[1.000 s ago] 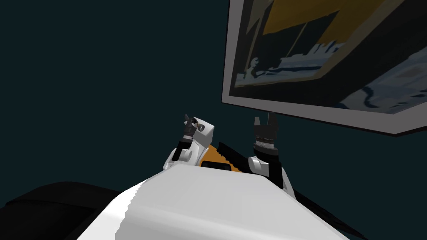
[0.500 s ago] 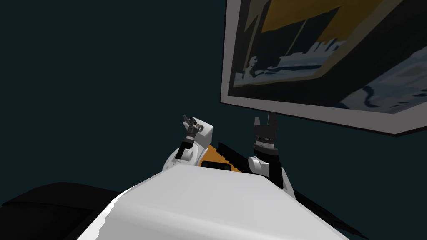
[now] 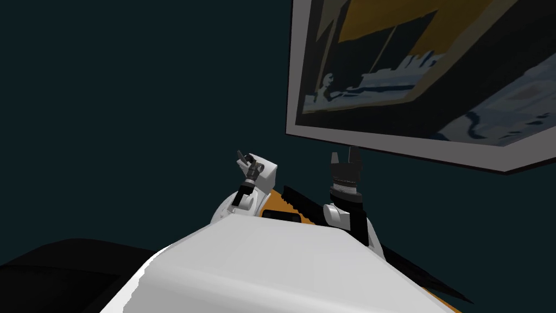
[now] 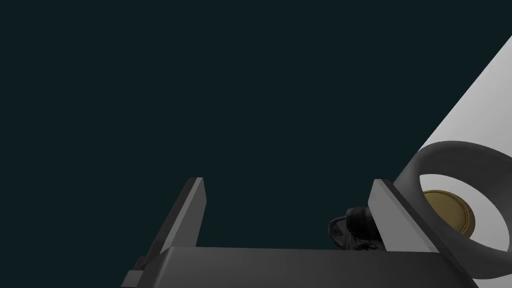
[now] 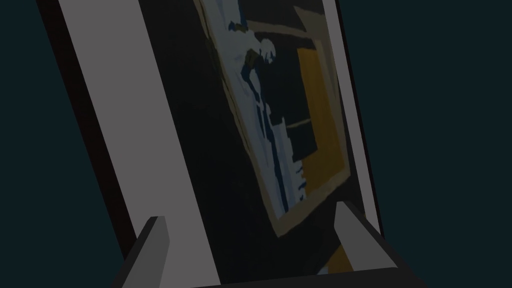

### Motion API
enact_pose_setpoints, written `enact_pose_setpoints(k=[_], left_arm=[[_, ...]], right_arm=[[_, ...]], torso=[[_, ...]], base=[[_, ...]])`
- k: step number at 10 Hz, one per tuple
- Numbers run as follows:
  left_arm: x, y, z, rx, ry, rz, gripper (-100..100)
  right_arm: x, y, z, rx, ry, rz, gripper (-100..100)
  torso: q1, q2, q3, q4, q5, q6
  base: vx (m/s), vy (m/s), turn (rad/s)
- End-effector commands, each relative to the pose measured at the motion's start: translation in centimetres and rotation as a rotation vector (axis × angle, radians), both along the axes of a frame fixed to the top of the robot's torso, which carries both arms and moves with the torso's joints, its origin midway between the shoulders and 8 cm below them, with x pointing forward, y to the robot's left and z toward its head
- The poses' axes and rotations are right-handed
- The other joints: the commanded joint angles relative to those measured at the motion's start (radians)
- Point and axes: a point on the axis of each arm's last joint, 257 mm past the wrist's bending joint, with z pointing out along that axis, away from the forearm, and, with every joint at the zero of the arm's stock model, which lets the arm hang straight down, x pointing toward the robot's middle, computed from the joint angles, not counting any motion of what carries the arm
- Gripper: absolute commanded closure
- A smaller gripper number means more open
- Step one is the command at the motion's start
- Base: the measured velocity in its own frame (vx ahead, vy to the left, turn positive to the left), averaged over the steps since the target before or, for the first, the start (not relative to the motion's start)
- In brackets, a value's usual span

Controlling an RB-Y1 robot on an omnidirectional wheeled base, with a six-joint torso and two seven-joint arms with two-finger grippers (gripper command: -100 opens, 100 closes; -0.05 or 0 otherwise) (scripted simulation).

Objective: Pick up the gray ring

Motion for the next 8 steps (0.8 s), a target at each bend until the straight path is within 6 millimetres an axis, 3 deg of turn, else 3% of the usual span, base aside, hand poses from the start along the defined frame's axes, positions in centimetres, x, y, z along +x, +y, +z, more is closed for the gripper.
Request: enact_pose_setpoints(k=[1,6,8], left_arm=[[0.1,-0.1,-1.9,0.002,0.036,0.002,-100],[0.2,-0.9,-7.8,-0.043,0.145,0.022,-100],[0.2,-1.5,-8.5,-0.076,0.158,0.033,-100]], right_arm=[[0.0,0.0,0.0,0.0,0.0,0.0,0],[0.0,0.0,0.0,0.0,0.0,0.0,0],[0.0,0.0,0.0,0.0,0.0,0.0,0]], torso=[[0.0,0.0,0.0,0.0,0.0,0.0],[0.002,-0.002,-0.001,0.0,0.0,0.0],[0.003,-0.002,-0.001,0.0,0.001,0.0]], base=[[0.012,0.02,-0.053],[0.032,0.046,-0.068],[0.034,0.059,-0.042]])
